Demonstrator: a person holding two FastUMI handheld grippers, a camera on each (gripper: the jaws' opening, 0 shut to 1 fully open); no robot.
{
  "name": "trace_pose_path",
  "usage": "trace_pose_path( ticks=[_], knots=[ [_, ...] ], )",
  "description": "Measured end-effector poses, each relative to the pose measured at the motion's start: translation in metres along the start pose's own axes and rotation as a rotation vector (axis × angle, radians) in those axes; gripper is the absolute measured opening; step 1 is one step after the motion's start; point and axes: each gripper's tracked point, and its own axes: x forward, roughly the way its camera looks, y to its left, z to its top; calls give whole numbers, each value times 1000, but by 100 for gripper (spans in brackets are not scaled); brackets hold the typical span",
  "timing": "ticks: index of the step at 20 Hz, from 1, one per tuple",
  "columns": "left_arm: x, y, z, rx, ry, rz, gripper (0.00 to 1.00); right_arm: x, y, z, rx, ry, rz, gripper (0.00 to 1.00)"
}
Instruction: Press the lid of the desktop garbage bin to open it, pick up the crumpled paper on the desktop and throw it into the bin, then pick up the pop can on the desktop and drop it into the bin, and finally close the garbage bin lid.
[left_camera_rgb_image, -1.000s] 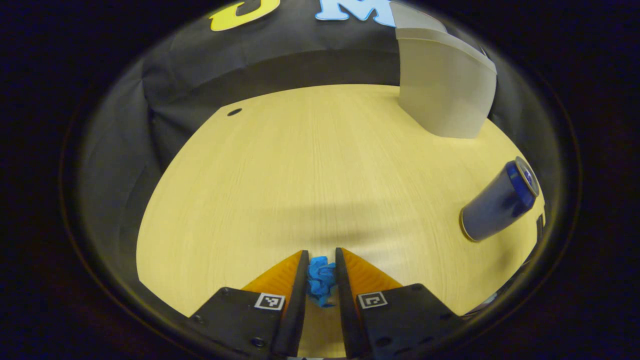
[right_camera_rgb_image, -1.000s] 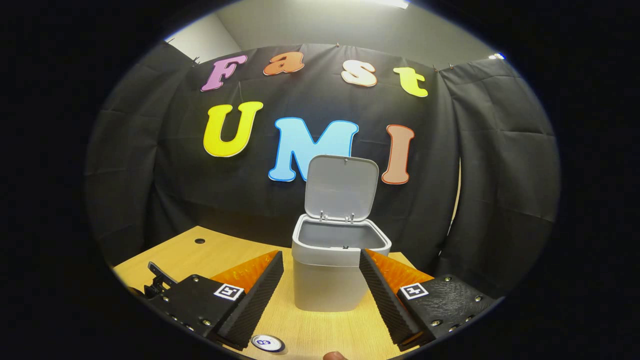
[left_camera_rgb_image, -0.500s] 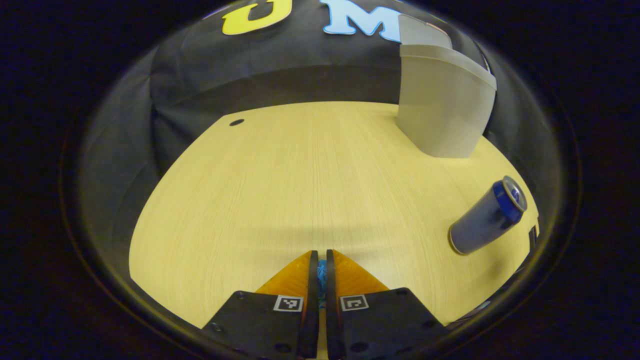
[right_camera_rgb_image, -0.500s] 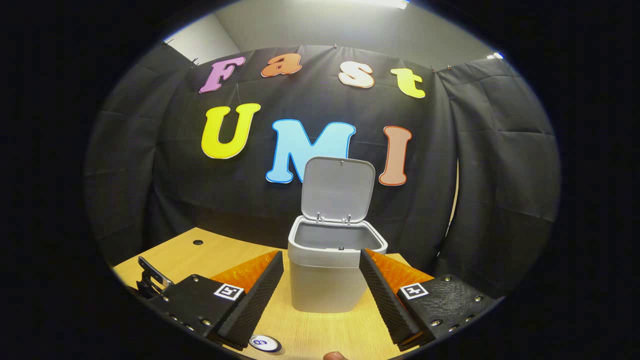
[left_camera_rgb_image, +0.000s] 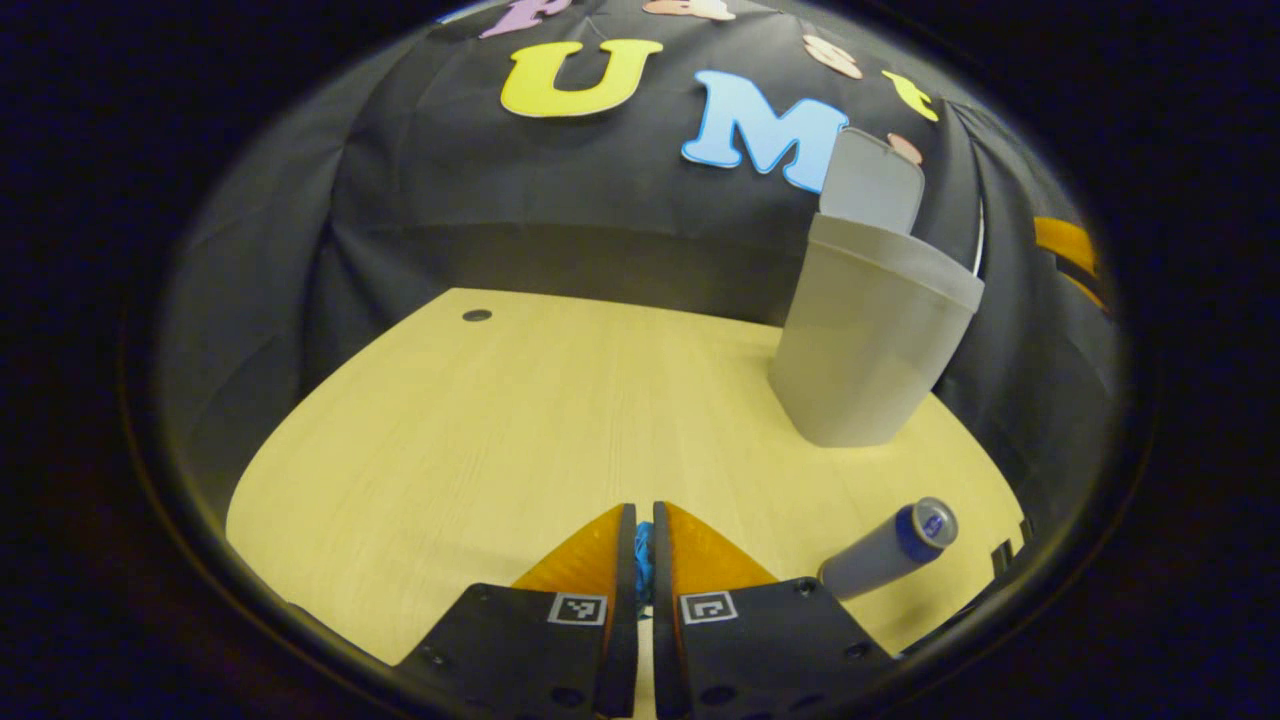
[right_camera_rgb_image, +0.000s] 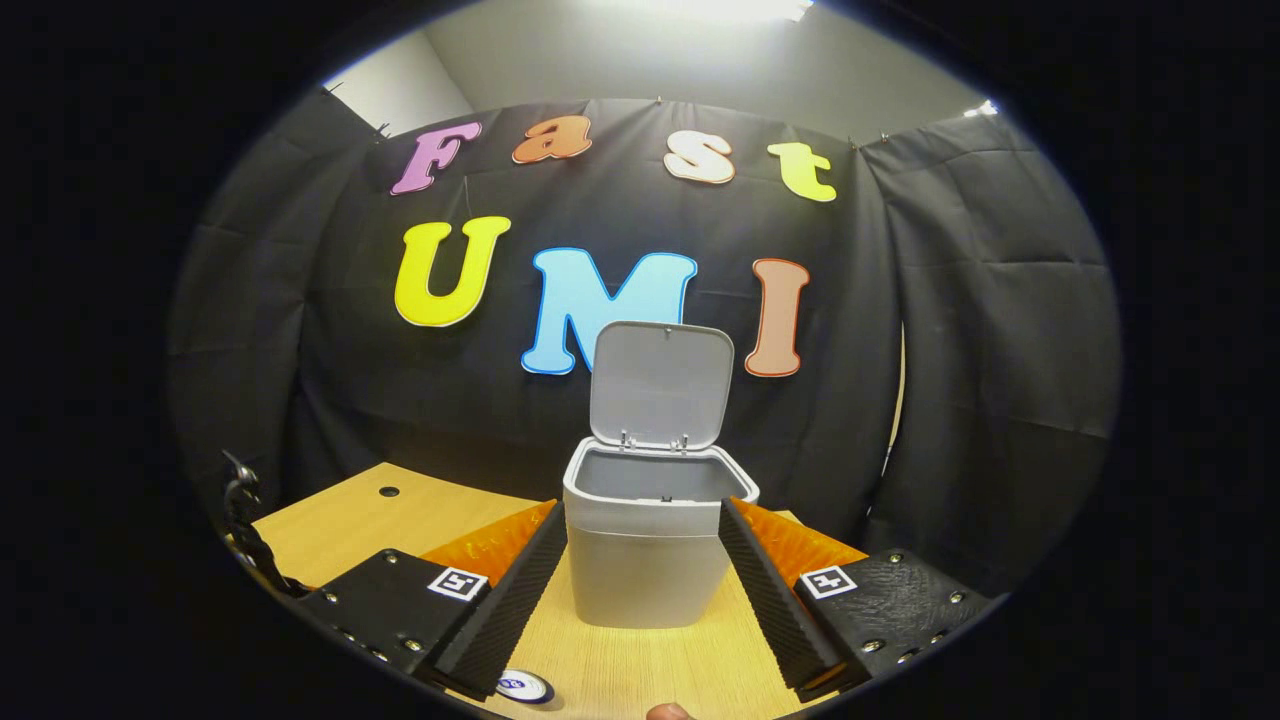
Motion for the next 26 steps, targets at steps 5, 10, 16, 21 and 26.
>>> trace_pose_path(
  ticks=[5,10,16,21,26],
  knots=[
    [50,-15,139,36,-89,-79,12,-4,-16,-1,28,-5,-35,96],
    [47,-60,195,34,-183,-167,14,-10,-38,-1,35,-12,-91,98],
    [44,-109,252,44,-270,-265,12,-22,-56,-3,37,-4,-159,98],
    [49,-160,297,60,-358,-348,14,-30,-68,1,-3,3,-197,98],
    [55,-200,317,85,-407,-405,14,-34,-70,-4,-11,17,-215,98]
  ],
)
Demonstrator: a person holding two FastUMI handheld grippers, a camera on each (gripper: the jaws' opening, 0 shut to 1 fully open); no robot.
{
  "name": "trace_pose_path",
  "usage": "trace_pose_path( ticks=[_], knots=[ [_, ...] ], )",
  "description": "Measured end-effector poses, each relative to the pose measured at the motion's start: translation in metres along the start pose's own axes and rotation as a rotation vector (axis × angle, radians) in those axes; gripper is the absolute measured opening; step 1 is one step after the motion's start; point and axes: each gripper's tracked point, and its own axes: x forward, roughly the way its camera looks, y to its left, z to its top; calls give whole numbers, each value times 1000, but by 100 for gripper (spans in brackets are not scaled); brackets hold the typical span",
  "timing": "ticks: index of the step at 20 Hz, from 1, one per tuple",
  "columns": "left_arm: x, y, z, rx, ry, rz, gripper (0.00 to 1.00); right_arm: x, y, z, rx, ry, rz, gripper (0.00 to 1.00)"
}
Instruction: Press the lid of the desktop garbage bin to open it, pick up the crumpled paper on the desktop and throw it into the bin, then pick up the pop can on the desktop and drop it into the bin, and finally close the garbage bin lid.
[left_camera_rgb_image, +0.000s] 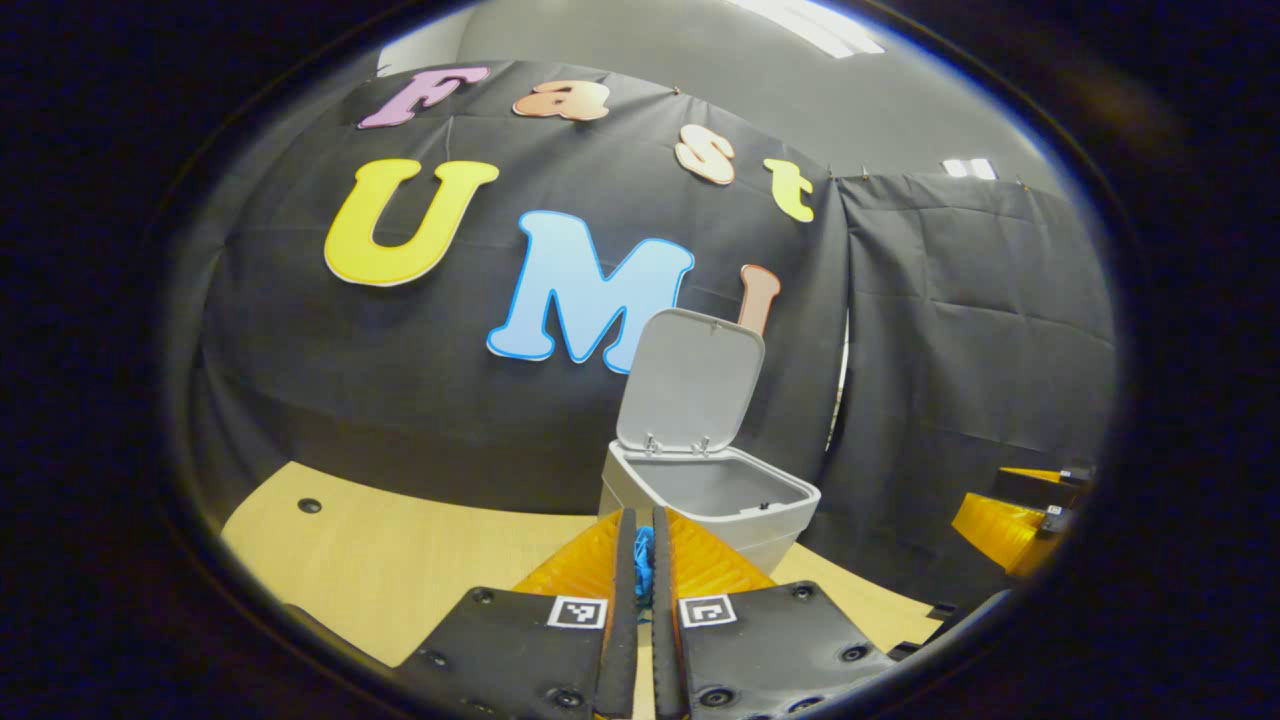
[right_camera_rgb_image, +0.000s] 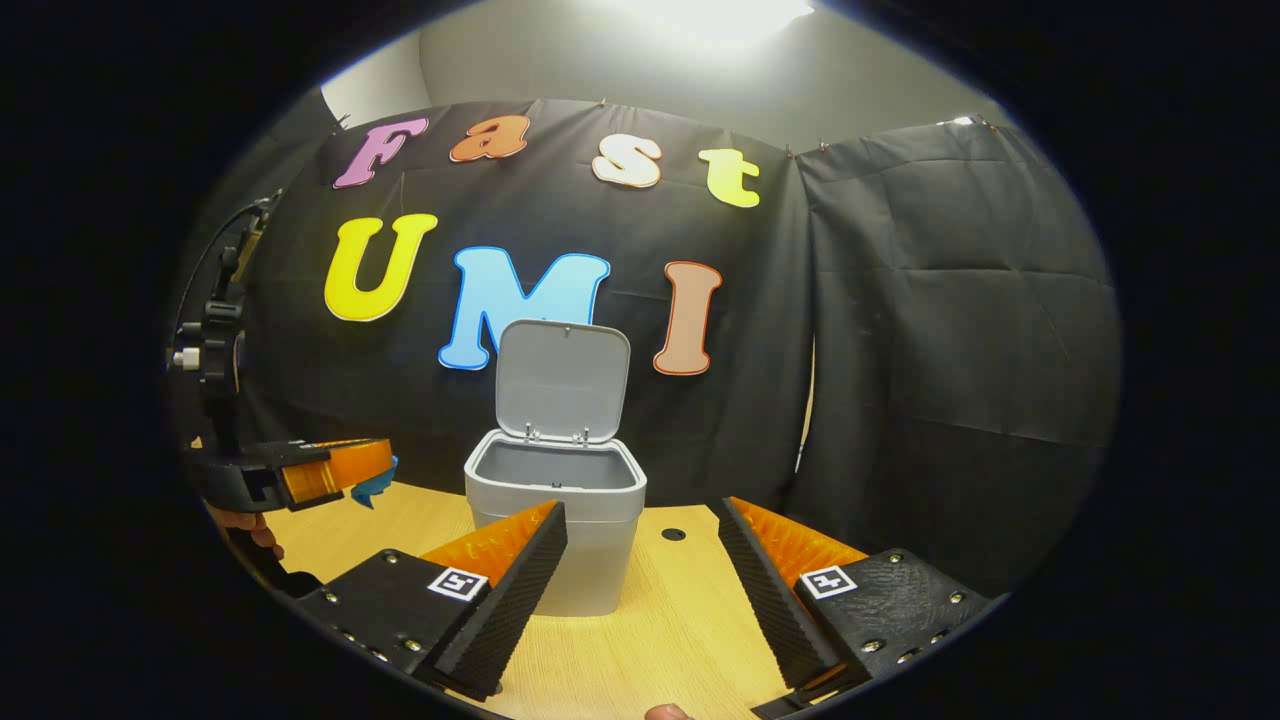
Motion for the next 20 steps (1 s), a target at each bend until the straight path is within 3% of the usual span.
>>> trace_pose_path(
  ticks=[10,20],
  knots=[
    [56,-45,33,164,-131,-78,12,5,-9,-14,-6,46,-48,98],
    [119,-53,11,174,-125,-117,14,-4,-20,-12,-42,45,-135,96]
  ],
)
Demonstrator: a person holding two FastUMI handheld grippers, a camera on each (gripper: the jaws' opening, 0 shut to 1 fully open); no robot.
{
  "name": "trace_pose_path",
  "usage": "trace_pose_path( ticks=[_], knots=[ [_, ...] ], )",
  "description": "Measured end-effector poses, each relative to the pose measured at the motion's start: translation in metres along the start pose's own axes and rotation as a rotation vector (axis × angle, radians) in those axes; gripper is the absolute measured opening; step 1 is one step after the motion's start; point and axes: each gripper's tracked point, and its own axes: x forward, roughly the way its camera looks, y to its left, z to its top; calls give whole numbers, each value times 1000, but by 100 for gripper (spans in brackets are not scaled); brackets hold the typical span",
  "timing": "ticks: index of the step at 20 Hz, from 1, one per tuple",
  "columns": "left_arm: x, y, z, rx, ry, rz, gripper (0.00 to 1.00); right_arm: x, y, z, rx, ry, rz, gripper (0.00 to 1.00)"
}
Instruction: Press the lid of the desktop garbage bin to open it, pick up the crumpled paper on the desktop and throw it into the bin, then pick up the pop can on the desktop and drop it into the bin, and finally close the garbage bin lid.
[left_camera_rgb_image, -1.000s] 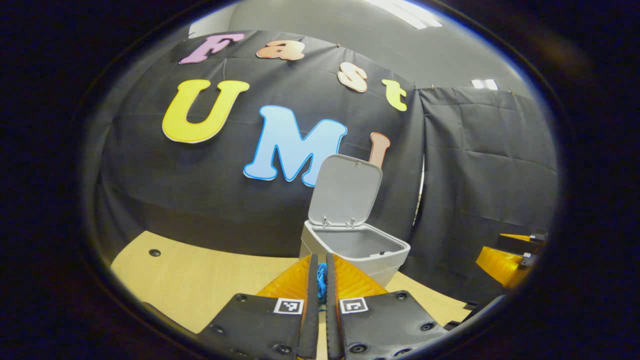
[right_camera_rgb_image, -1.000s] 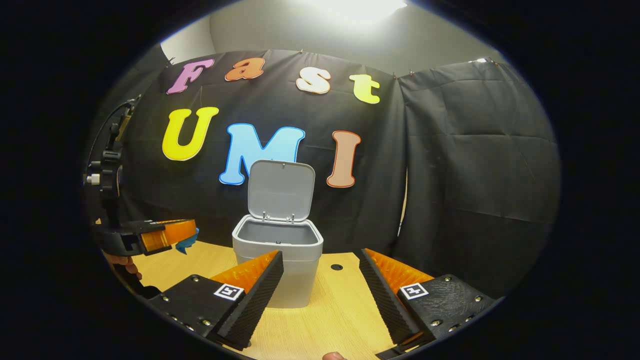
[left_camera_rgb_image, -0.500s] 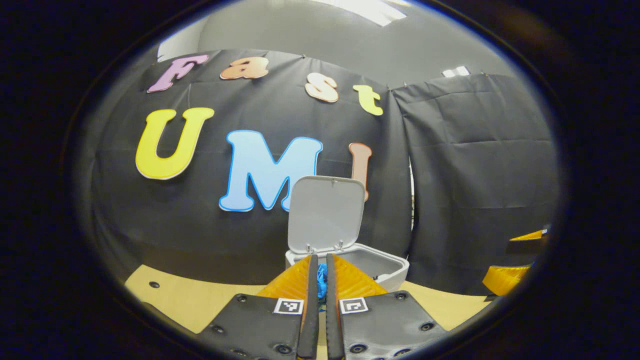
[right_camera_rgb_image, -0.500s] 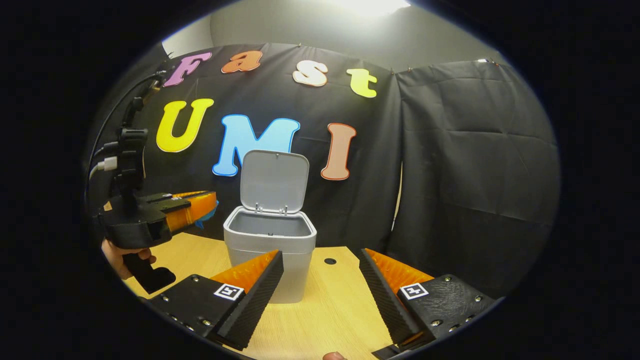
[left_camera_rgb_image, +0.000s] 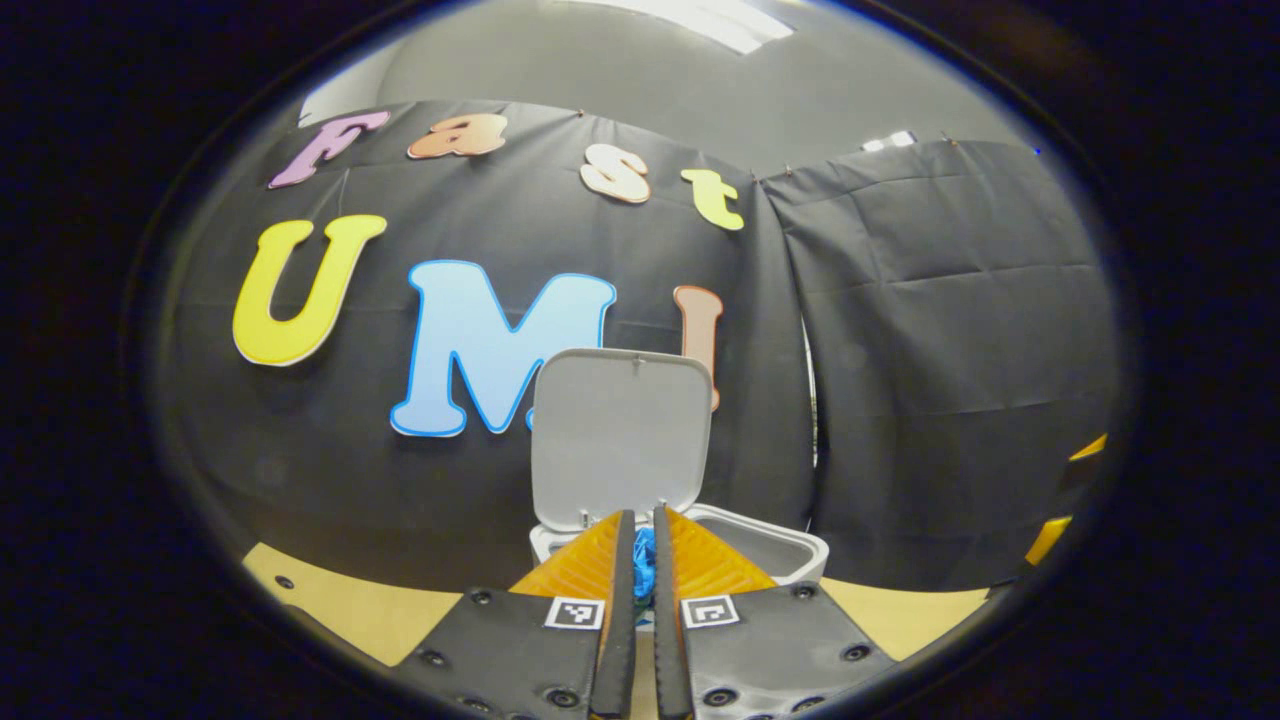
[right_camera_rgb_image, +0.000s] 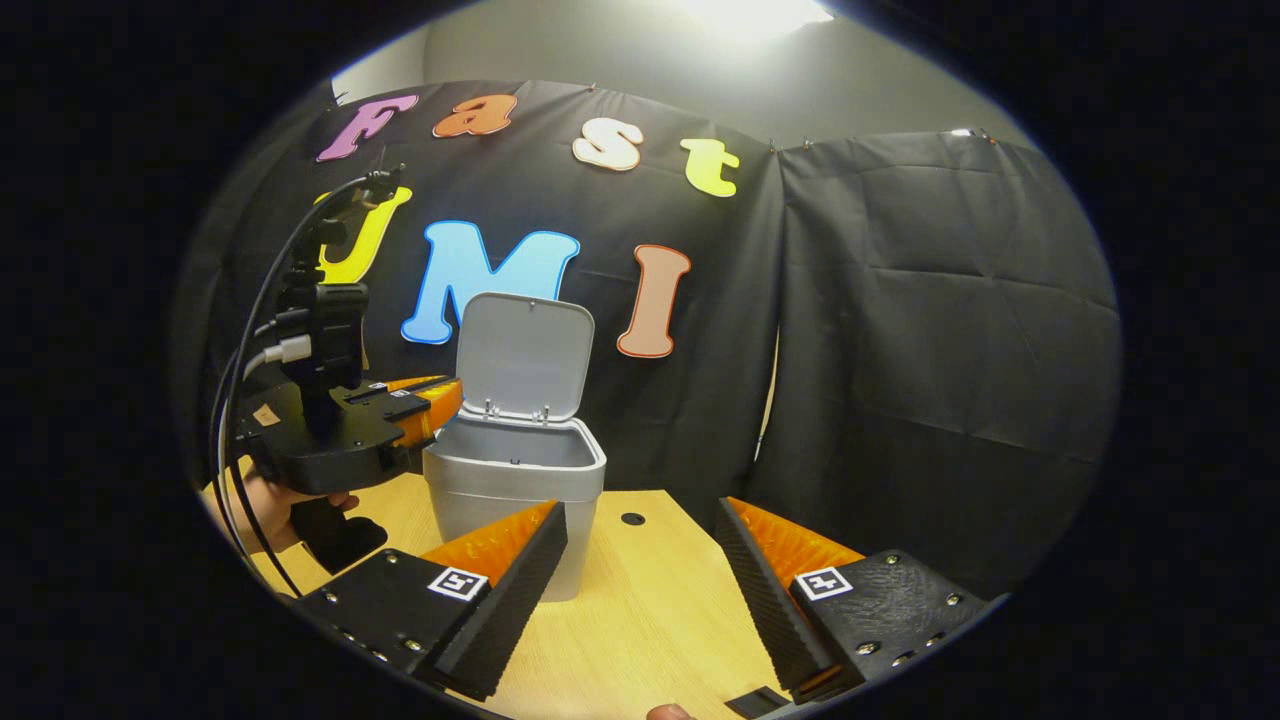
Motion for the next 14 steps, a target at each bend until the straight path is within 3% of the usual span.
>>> trace_pose_path(
  ticks=[4,8,14],
  knots=[
    [12,-2,-18,-11,42,-14,25,-2,2,2,7,-4,-19,96],
    [23,-2,-35,4,77,-19,24,-8,-2,3,-1,-7,-50,96],
    [24,-3,-42,17,104,-40,48,-15,-7,-2,27,2,-81,96]
  ],
)
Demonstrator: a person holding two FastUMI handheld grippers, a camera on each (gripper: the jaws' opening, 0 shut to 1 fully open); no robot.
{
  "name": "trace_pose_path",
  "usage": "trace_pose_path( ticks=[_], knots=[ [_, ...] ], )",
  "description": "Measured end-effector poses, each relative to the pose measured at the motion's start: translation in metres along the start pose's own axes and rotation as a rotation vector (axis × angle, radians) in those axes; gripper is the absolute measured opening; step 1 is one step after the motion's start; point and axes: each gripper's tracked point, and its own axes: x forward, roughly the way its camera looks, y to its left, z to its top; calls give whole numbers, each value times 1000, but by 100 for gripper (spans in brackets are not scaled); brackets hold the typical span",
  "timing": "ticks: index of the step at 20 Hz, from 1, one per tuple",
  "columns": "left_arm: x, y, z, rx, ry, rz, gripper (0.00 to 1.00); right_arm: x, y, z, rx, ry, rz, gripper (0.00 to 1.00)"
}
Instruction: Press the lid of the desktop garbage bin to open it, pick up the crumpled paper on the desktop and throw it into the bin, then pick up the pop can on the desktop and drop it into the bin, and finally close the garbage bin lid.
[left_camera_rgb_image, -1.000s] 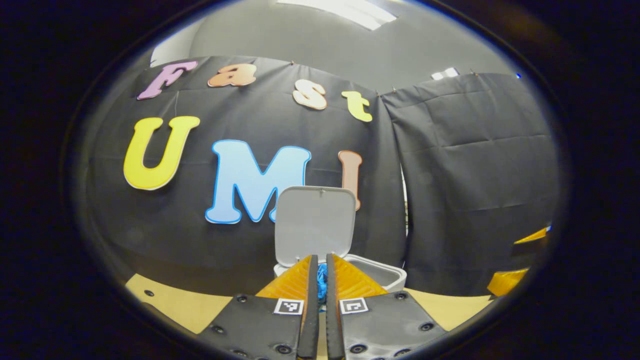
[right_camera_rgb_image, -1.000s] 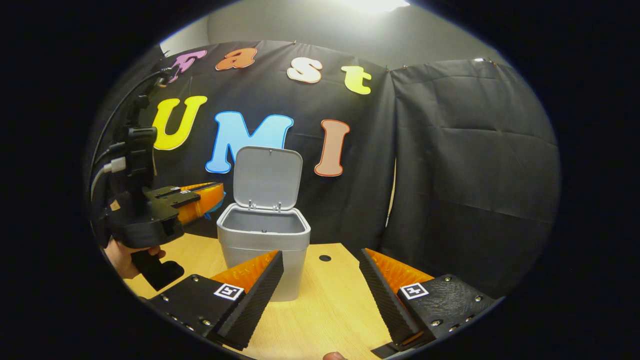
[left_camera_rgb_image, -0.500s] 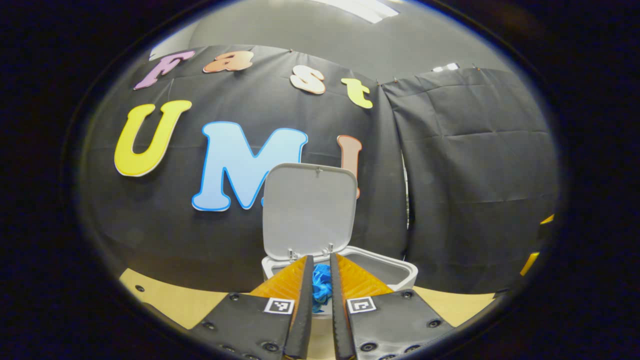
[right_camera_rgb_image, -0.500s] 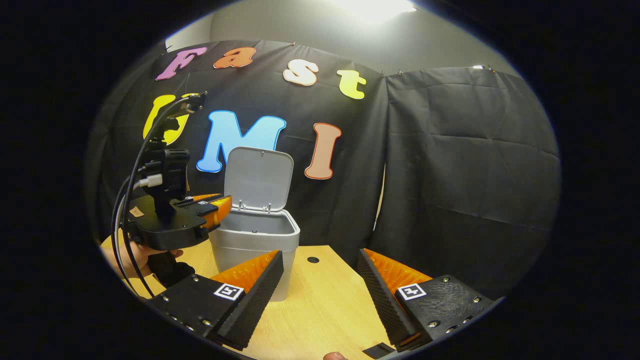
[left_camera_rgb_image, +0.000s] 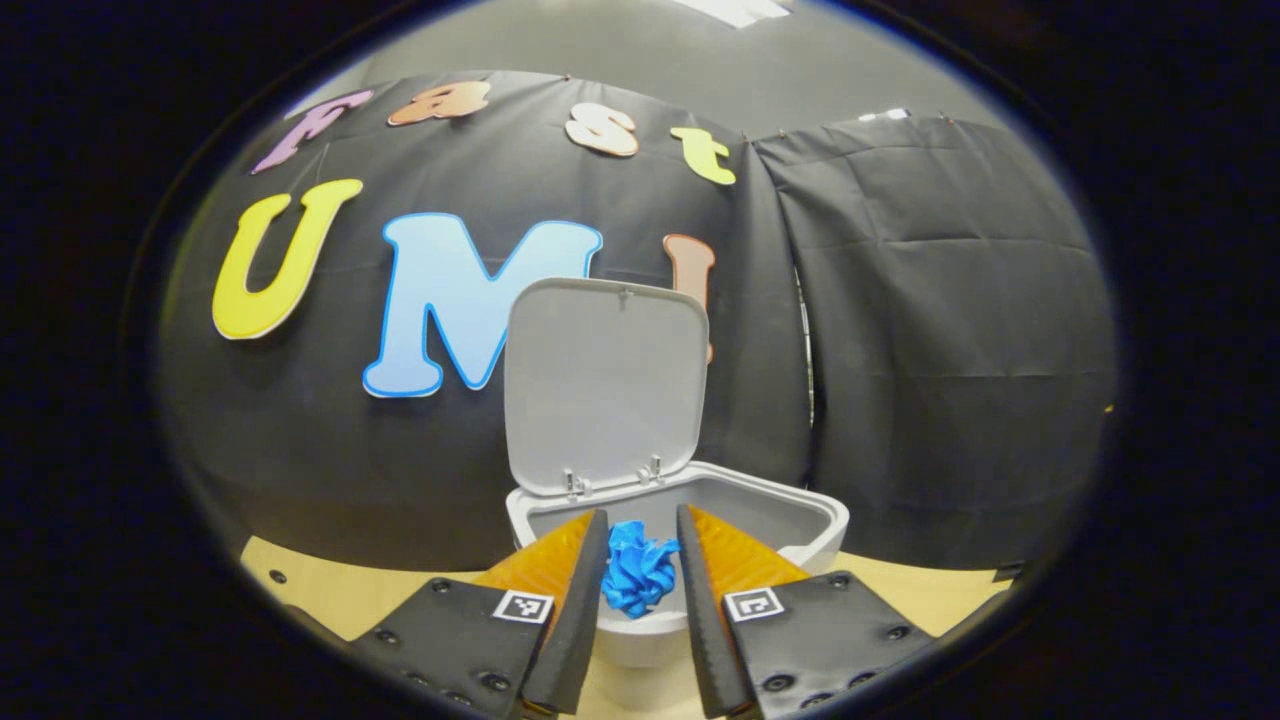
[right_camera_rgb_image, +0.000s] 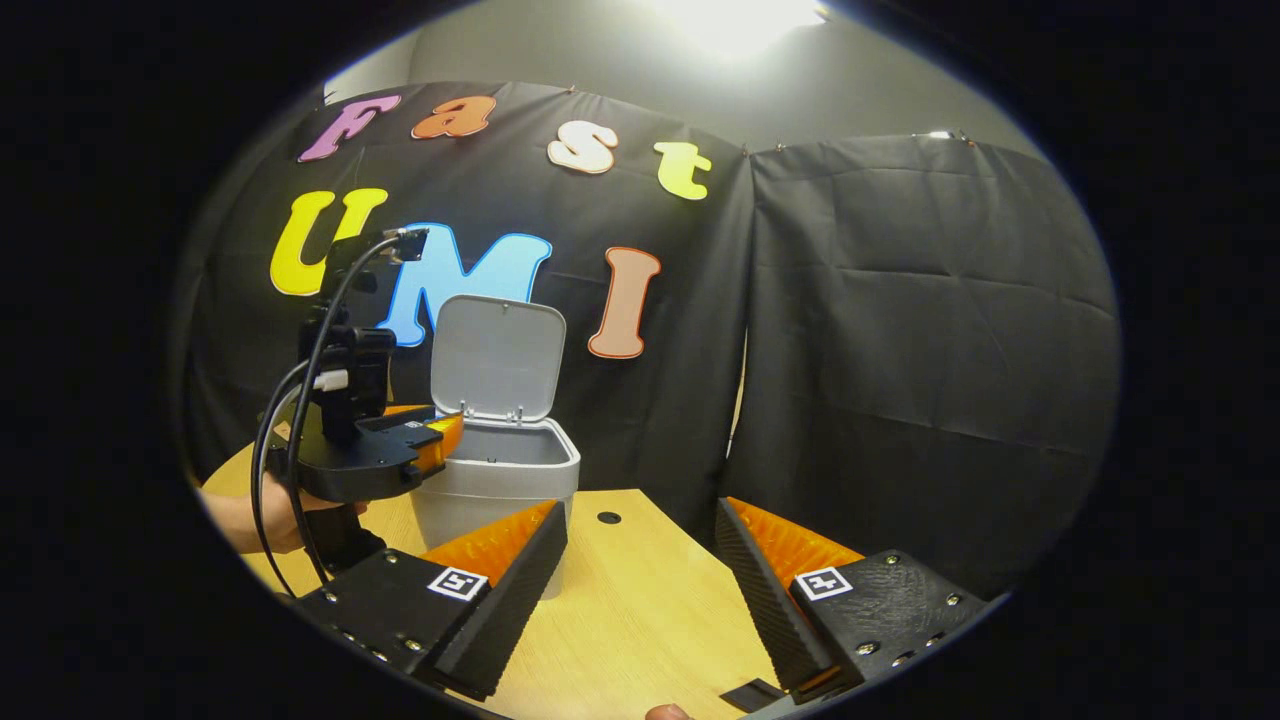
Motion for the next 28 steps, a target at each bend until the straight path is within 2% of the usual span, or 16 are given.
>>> trace_pose_path(
  ticks=[2,3,6,7,10,11,17,23,28],
  knots=[
    [0,-2,1,-4,1,-12,53,1,1,-1,7,-1,2,96],
    [0,-2,1,-8,1,-18,67,0,2,-1,6,0,4,96],
    [-4,-2,-1,-21,4,-17,99,0,6,-2,0,-1,16,96],
    [-7,0,0,-27,6,-14,100,-1,7,-2,2,-2,22,96],
    [-20,6,1,-36,8,4,95,-2,15,-1,11,-6,54,96],
    [-25,8,3,-34,4,11,97,-2,19,-1,13,-7,65,96],
    [-67,23,9,-27,-11,79,95,-3,27,4,4,-38,120,96],
    [-118,40,8,-33,-15,160,95,1,46,6,1,-60,224,96],
    [-155,48,26,-23,-61,197,96,1,70,4,3,-73,292,96]
  ],
)
